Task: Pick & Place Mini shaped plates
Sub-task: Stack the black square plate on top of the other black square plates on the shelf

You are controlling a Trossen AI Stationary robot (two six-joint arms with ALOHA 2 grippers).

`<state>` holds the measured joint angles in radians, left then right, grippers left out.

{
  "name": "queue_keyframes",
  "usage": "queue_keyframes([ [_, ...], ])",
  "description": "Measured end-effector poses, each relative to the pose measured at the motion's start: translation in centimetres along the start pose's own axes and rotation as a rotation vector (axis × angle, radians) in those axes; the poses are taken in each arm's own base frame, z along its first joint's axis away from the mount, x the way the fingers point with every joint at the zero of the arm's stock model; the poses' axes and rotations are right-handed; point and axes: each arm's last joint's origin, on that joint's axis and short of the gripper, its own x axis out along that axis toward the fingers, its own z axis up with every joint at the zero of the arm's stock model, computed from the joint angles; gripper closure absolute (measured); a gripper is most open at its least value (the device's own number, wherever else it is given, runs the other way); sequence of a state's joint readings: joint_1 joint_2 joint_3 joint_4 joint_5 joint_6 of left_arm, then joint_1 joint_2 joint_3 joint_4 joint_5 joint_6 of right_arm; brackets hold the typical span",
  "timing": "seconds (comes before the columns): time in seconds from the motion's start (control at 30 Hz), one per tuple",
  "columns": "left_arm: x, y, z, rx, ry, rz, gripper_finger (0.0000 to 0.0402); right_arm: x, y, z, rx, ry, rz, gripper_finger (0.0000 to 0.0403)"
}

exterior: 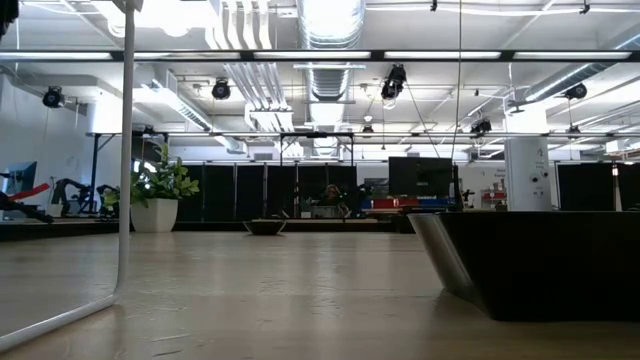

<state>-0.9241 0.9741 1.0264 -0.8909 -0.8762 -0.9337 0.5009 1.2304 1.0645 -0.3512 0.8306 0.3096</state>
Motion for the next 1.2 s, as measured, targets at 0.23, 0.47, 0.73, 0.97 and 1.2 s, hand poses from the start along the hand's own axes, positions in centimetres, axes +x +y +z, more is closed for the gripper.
queue_keyframes([
  [0.23, 0.0, 0.3, 0.4, 0.013, -0.125, 0.094, 0.0347, 0.4, -2.8, -2.1, 0.083, 0.246, -0.102, 0.0225],
  [0.47, 0.2, 0.5, 0.0, 0.032, -0.171, 0.143, 0.0347, 0.9, -5.9, -4.0, 0.217, 0.468, -0.291, 0.0225],
  [0.73, 0.9, 0.8, -1.0, 0.069, -0.216, 0.205, 0.0347, 1.8, -7.1, -6.3, 0.338, 0.687, -0.260, 0.0225],
  [0.97, 1.2, 0.9, -1.3, 0.085, -0.219, 0.219, 0.0347, 1.9, -7.1, -8.5, 0.453, 0.819, -0.255, 0.0225],
  [1.2, 1.1, 1.0, -1.2, 0.155, -0.254, 0.257, 0.0347, 2.0, -7.4, -11.1, 0.560, 0.861, -0.374, 0.0225],
])
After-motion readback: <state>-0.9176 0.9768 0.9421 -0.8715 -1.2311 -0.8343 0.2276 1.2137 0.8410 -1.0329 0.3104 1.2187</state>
